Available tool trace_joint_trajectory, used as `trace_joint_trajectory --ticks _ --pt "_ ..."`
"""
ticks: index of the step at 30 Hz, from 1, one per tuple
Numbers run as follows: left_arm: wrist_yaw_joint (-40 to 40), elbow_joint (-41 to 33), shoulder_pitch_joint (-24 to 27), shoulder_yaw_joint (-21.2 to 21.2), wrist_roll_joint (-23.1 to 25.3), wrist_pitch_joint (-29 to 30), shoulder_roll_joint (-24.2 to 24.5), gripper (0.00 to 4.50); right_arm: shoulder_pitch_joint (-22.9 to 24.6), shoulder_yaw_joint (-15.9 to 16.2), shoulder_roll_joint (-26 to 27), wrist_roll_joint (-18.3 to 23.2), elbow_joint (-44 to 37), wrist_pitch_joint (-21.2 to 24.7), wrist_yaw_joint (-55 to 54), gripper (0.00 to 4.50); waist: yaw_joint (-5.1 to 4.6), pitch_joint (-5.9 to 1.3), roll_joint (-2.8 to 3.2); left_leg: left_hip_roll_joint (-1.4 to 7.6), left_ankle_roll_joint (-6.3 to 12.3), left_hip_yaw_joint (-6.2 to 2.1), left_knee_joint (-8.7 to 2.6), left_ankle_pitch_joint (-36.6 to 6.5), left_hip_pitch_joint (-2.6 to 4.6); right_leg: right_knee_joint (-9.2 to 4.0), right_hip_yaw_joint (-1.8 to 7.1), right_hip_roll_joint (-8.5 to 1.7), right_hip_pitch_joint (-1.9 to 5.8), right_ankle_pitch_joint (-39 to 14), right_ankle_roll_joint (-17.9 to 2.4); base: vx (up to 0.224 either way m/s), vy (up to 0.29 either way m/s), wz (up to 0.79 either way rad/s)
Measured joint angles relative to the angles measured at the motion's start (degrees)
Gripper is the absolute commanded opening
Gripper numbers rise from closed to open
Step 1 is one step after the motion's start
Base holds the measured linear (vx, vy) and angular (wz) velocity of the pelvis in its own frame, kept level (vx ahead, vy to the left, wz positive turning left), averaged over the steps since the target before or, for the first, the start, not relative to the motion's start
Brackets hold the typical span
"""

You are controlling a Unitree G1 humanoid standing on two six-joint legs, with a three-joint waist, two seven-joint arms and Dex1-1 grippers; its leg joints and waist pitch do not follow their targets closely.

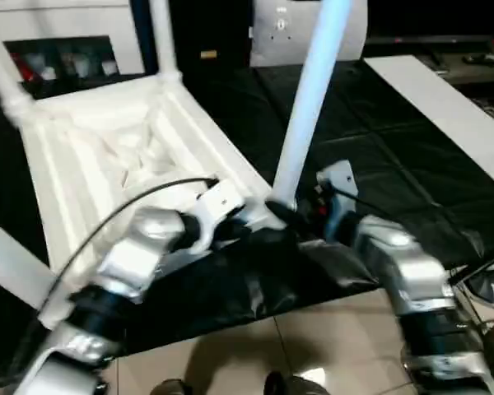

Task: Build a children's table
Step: Rotate leg to tighten

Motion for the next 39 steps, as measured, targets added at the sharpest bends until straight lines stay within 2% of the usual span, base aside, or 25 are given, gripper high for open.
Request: trace_joint_trajectory --ticks 4,7,13,15,22,24,25,30,32,35,37,39 --pt "-6.2 0.1 0.4 -1.5 -1.5 -4.3 4.2 0.00 -0.1 3.5 -5.0 -0.3 0.8 -5.5 8.4 4.32 1.08 0.00 0.00 -0.02 0.00 0.05 0.02 0.0 -0.02 0.00 0.00 -0.07 0.02 0.0 0.0 0.000 0.000 0.00" --pt "-10.6 0.8 0.4 -2.4 -2.1 -7.9 6.6 0.00 -0.2 4.6 -7.1 0.5 1.5 -7.4 15.8 4.32 1.82 0.01 -0.04 -0.03 0.01 0.08 0.03 0.0 -0.02 0.00 -0.01 -0.12 0.04 0.2 -0.3 0.000 0.000 0.00" --pt "-17.2 1.8 0.4 -3.5 -2.3 -12.9 8.8 0.00 -2.0 6.6 -9.4 1.1 6.2 -11.0 24.3 4.18 1.99 0.01 -0.06 -0.06 0.03 0.13 0.18 0.0 -0.05 0.02 -0.01 -0.21 0.10 0.2 -0.3 0.000 0.000 0.00" --pt "-18.6 1.8 0.4 -3.9 -2.7 -13.7 9.2 0.00 -2.7 6.8 -9.8 1.6 7.1 -11.3 26.2 3.89 2.04 0.00 -0.06 -0.04 0.03 0.13 0.19 0.0 -0.04 0.04 -0.02 -0.21 0.11 0.2 -0.3 0.000 0.000 0.00" --pt "-22.9 2.3 0.3 -5.0 -3.8 -15.4 10.1 0.00 -4.2 8.8 -11.0 3.2 8.8 -10.6 33.1 3.32 2.08 0.00 -0.06 -0.03 0.03 0.14 0.19 0.0 -0.03 0.07 -0.02 -0.20 0.11 0.2 -0.4 0.000 0.000 0.00" --pt "-23.1 2.4 0.3 -5.2 -3.8 -15.9 10.1 0.00 -4.4 8.9 -11.1 3.3 9.4 -10.6 34.4 3.27 2.15 0.00 -0.06 -0.02 0.03 0.14 0.21 0.0 -0.03 0.07 -0.03 -0.20 0.12 0.2 -0.4 0.000 0.000 0.00" --pt "-23.5 2.7 0.2 -5.2 -3.8 -16.1 10.1 0.00 -4.4 8.9 -11.4 3.3 9.7 -10.6 35.0 3.05 2.17 0.00 -0.06 -0.02 0.03 0.14 0.22 0.0 -0.03 0.07 -0.02 -0.20 0.14 0.2 -0.4 0.000 0.000 0.00" --pt "-24.2 3.4 -0.1 -5.3 -4.0 -16.8 10.5 0.00 -4.4 8.9 -11.9 4.2 9.8 -9.5 36.9 2.74 2.17 0.00 -0.07 -0.01 0.03 0.15 0.23 0.0 -0.02 0.10 -0.03 -0.20 0.13 0.2 -0.4 0.000 0.000 0.00" --pt "-24.5 3.7 -0.3 -5.3 -4.1 -17.0 10.5 0.00 -4.4 9.0 -12.0 4.7 9.8 -9.3 37.6 2.42 2.17 0.00 -0.07 -0.01 0.03 0.14 0.23 0.0 -0.01 0.10 -0.03 -0.20 0.14 0.2 -0.4 0.000 0.000 0.00" --pt "-25.1 3.9 -0.4 -5.3 -4.1 -17.1 10.6 0.00 -4.5 9.0 -12.0 4.8 9.8 -8.8 37.7 2.37 2.24 0.00 -0.07 -0.01 0.03 0.15 0.25 0.0 -0.02 0.10 -0.03 -0.20 0.14 0.2 -0.4 0.000 0.000 0.00" --pt "-25.2 3.9 -0.4 -5.3 -4.1 -17.1 10.6 0.00 -4.5 9.0 -12.0 4.8 9.8 -8.7 37.8 2.10 2.32 0.00 -0.07 -0.01 0.03 0.15 0.25 0.0 -0.02 0.10 -0.03 -0.20 0.14 0.2 -0.4 0.000 0.000 0.00" --pt "-25.2 3.9 -0.4 -5.3 -4.1 -17.1 10.6 0.00 -4.5 9.0 -12.0 4.8 9.6 -8.6 37.8 2.08 2.33 -0.01 -0.07 0.00 0.03 0.15 0.25 0.0 -0.02 0.10 -0.03 -0.20 0.14 0.2 -0.4 0.000 0.000 0.00"
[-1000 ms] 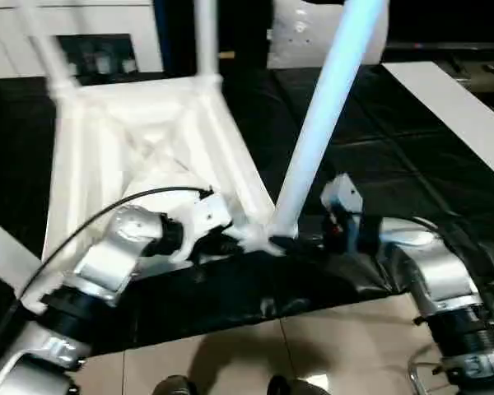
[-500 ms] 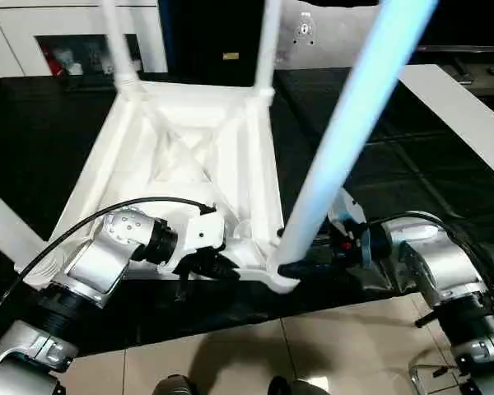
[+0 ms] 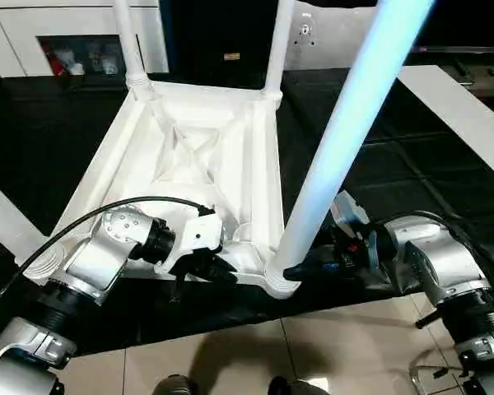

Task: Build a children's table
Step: Rotate leg to tighten

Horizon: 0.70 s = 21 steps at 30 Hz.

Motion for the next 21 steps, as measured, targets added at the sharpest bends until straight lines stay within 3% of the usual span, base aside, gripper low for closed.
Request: trace_joint_trajectory --ticks 4,7,10,15,19,21 --pt "0.0 0.0 0.0 0.0 -0.1 0.3 0.0 0.00 0.4 -0.1 0.0 0.1 -0.6 0.7 -0.2 2.02 0.09 -0.01 -0.01 0.00 0.00 0.00 0.00 0.0 0.01 0.00 0.00 0.00 0.01 0.0 0.0 0.000 0.000 0.00" --pt "1.8 -1.7 0.5 0.7 -0.3 5.0 -1.1 0.00 3.3 -1.7 1.5 1.1 -4.4 4.2 -3.9 2.02 0.43 -0.01 0.00 0.01 0.00 0.01 -0.03 0.0 0.07 0.01 0.00 0.00 0.04 0.0 0.0 0.000 0.000 0.00" --pt "5.5 -2.5 0.6 1.8 0.3 8.6 -1.7 0.00 4.7 -3.2 3.2 0.9 -6.6 7.0 -10.2 2.02 0.02 -0.01 0.02 0.00 -0.07 0.02 0.02 0.0 0.17 0.06 0.02 0.01 0.06 0.0 0.1 0.000 0.000 0.00" --pt "12.5 -4.2 1.5 3.7 2.0 15.0 -4.8 0.00 6.3 -5.9 7.4 -1.8 -8.8 8.7 -22.3 2.00 -2.18 -0.03 -0.01 0.01 -0.12 0.00 0.13 0.1 0.33 -0.07 -0.03 0.01 0.33 -0.1 0.2 0.000 0.000 0.00" --pt "24.9 -5.1 1.5 6.8 4.2 23.6 -11.9 0.00 4.8 -9.4 16.7 -6.6 -8.8 12.1 -42.0 1.97 -4.42 -0.02 0.01 0.00 -0.13 -0.29 0.41 0.1 0.68 -0.27 -0.39 0.01 0.42 -0.1 0.2 0.000 0.000 0.00" --pt "30.0 -5.0 1.0 7.5 4.8 25.9 -14.9 0.00 3.4 -9.9 19.5 -8.3 -8.2 13.3 -49.6 1.96 -5.03 -0.01 0.03 0.00 -0.13 -0.50 0.38 0.1 0.63 -0.71 -0.74 0.01 0.48 -0.1 0.2 0.000 0.000 0.00"
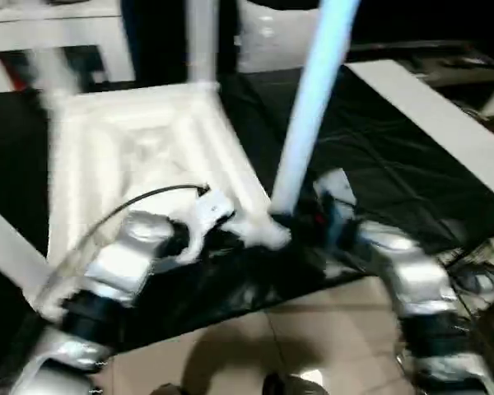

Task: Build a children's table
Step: Rotate leg to tighten

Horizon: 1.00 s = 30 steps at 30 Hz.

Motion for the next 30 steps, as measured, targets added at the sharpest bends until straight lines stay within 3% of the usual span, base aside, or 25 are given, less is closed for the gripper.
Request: trace_joint_trajectory --ticks 3,4,6,9,10,15,24,26,30 --pt "6.4 0.5 -0.5 0.6 0.9 2.3 -4.3 0.00 -2.0 -0.4 3.2 -2.5 1.9 0.1 -8.6 1.96 -0.36 0.02 0.40 0.12 0.01 -0.76 -0.11 0.0 -0.21 -1.42 -1.39 -0.11 0.56 0.0 0.0 0.000 0.000 0.00" --pt "7.8 0.7 -0.9 0.8 1.3 2.7 -5.0 0.00 -2.2 -1.0 4.5 -3.0 2.2 -0.3 -10.6 2.31 -0.33 0.03 0.44 0.12 0.02 -0.86 -0.16 0.0 -0.36 -1.64 -1.52 -0.11 0.55 0.0 0.0 0.000 0.000 0.00" --pt "8.6 1.2 -1.3 0.7 1.6 2.7 -5.6 0.00 -2.2 -1.6 5.4 -3.0 2.6 -1.2 -12.0 2.65 -0.26 0.02 0.43 0.01 0.03 -0.89 -0.13 0.0 -0.44 -1.64 -1.36 -0.11 0.53 0.0 0.0 0.000 0.000 0.00" --pt "8.8 1.6 -1.8 0.5 1.7 2.7 -5.8 0.00 -1.9 -1.9 6.0 -3.1 2.8 -2.3 -12.3 2.71 -0.11 0.02 0.42 -0.04 0.07 -0.86 -0.15 0.0 -0.54 -1.61 -1.22 -0.11 0.45 0.0 0.0 0.000 0.000 0.00" --pt "8.8 1.5 -1.8 0.4 1.7 2.7 -5.8 0.00 -1.7 -1.9 5.9 -3.1 2.6 -2.5 -12.3 3.06 -0.07 0.02 0.42 -0.05 0.09 -0.85 -0.15 -0.1 -0.53 -1.52 -1.17 -0.11 0.44 0.0 0.0 0.000 0.000 0.00" --pt "7.5 1.4 -1.8 -0.6 1.6 1.3 -4.4 0.00 -0.4 -1.5 5.6 -2.5 1.2 -3.5 -11.4 3.41 0.28 0.03 0.43 -0.03 0.08 -0.81 -0.28 0.0 -0.52 -1.27 -1.09 -0.10 0.29 0.3 0.0 0.000 0.000 0.00" --pt "-1.7 0.4 -0.5 -1.5 -0.7 -4.9 2.4 0.00 1.8 0.8 -5.7 1.5 -0.9 -5.8 6.3 4.07 1.53 0.04 0.43 0.01 0.03 -0.72 -0.69 0.0 -0.52 -0.88 -1.05 -0.07 0.04 0.9 -0.2 0.000 0.000 0.00" --pt "-4.2 0.5 -0.3 -1.6 -1.7 -6.6 3.5 0.00 1.8 2.2 -8.5 1.6 -0.9 -7.1 10.9 4.42 2.14 0.04 0.44 0.03 0.01 -0.71 -0.73 -0.1 -0.65 -0.61 -1.03 -0.07 -0.23 0.8 -0.2 0.000 0.000 0.00" --pt "-10.4 0.6 0.0 -2.6 -3.0 -10.4 7.7 0.00 1.1 4.4 -13.8 1.4 0.5 -12.0 19.1 4.42 3.46 0.04 0.44 0.06 0.06 -0.63 -0.70 0.0 -0.88 -0.26 -0.97 -0.07 -0.64 0.8 -0.4 0.000 0.000 0.00"
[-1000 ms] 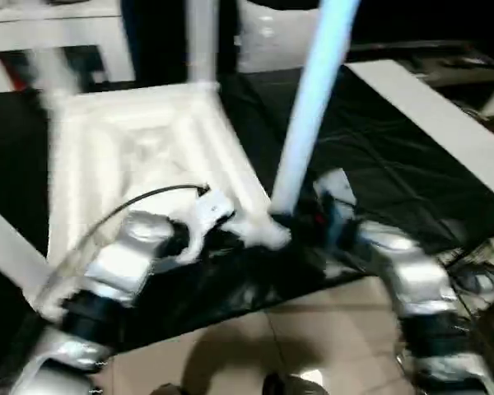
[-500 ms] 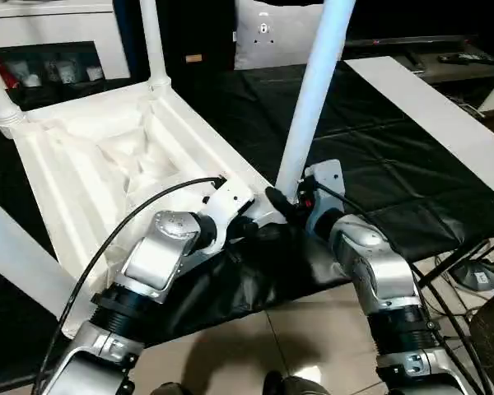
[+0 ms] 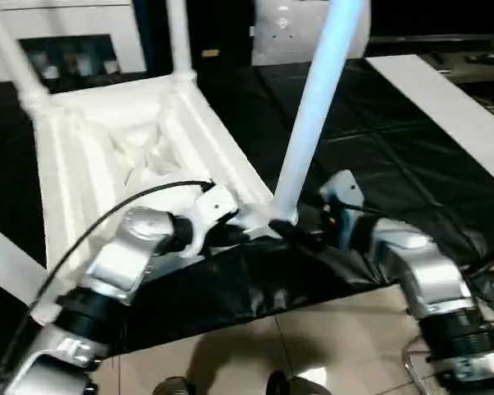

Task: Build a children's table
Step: Rotate leg to tighten

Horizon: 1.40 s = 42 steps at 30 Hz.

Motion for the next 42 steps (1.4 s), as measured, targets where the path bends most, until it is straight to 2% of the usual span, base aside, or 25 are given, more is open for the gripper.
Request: trace_joint_trajectory --ticks 4,7,11,16,24,25,27,29,33,35,42 --pt "-6.7 -0.1 0.5 -1.2 -1.1 -3.8 3.7 0.00 -0.3 1.6 -3.9 -0.1 1.2 -4.2 7.6 4.42 1.06 0.00 -0.02 0.01 -0.07 0.11 0.10 0.0 0.04 0.00 0.05 -0.06 0.09 0.0 0.0 0.000 0.000 0.00" --pt "-10.2 0.0 0.6 -2.2 -1.3 -5.7 5.0 0.00 -1.1 2.4 -4.6 0.9 3.1 -5.1 12.1 4.42 1.23 0.00 -0.08 -0.02 -0.08 0.17 0.25 -0.1 0.05 0.00 0.18 -0.10 0.18 0.0 0.1 0.000 0.000 0.00" --pt "-12.4 0.0 0.7 -3.4 -1.8 -7.0 5.7 0.00 -2.2 2.8 -5.3 2.5 4.8 -5.1 16.2 4.15 1.23 0.01 -0.11 -0.01 -0.06 0.64 0.26 0.0 0.18 0.09 0.71 -0.08 0.22 0.0 0.1 0.000 0.000 0.00" --pt "-16.6 0.0 0.6 -4.3 -2.1 -8.8 7.5 0.00 -2.4 3.6 -6.3 6.1 4.9 -2.4 23.9 3.75 1.25 -0.05 -0.38 -0.01 -0.04 0.87 0.27 0.0 0.27 0.16 1.06 -0.04 0.20 -0.1 0.1 0.000 0.000 0.00" --pt "-18.6 0.4 0.3 -5.0 -2.1 -10.2 7.8 0.00 -3.5 5.3 -6.3 6.9 5.6 -2.0 27.5 3.07 1.47 -0.03 -0.44 -0.03 -0.02 0.98 0.32 0.0 0.30 0.33 1.25 -0.03 0.13 -0.1 0.1 0.000 0.000 0.00" --pt "-18.6 0.5 0.2 -5.1 -2.1 -10.3 7.9 0.00 -3.8 5.3 -6.2 6.9 5.9 -2.1 27.7 2.87 1.50 -0.02 -0.46 -0.02 -0.02 0.98 0.38 0.0 0.28 0.42 1.27 -0.03 0.08 -0.1 0.1 0.000 0.000 0.00" --pt "-18.6 0.5 0.1 -5.1 -2.1 -10.4 8.0 0.00 -4.1 5.4 -6.2 6.9 6.2 -2.2 28.1 2.81 1.52 -0.01 -0.47 -0.01 -0.03 0.98 0.46 0.0 0.29 0.51 1.28 -0.03 0.06 -0.1 0.2 0.000 0.000 0.00" --pt "-18.6 0.6 0.0 -5.1 -2.1 -10.4 8.0 0.00 -4.2 5.4 -5.9 6.9 6.3 -2.2 28.5 2.51 1.50 0.00 -0.48 0.01 -0.03 0.98 0.56 0.0 0.29 0.63 1.29 -0.03 0.04 -0.1 0.2 0.000 0.000 0.00" --pt "-18.8 0.6 0.0 -5.3 -2.1 -10.4 8.0 0.00 -4.2 5.6 -5.6 7.2 7.0 -2.0 29.4 2.32 1.52 0.01 -0.51 0.01 -0.03 0.98 0.66 0.0 0.29 0.73 1.32 -0.03 0.03 -0.1 0.2 0.000 0.000 0.00" --pt "-19.1 0.6 -0.1 -5.4 -2.1 -10.4 8.0 0.00 -4.2 5.7 -5.7 7.4 7.0 -1.5 29.8 2.08 1.52 0.00 -0.52 0.01 -0.03 0.98 0.68 0.0 0.30 0.74 1.32 -0.03 0.04 -0.1 0.2 0.000 0.000 0.00" --pt "-19.4 0.5 -0.2 -5.5 -2.2 -9.7 8.1 0.00 -3.2 5.3 -5.8 7.9 4.9 1.0 29.3 1.97 1.80 0.00 -0.52 0.01 -0.03 0.98 0.67 0.0 0.33 0.75 1.33 -0.03 0.05 -0.1 0.2 0.000 0.000 0.00"
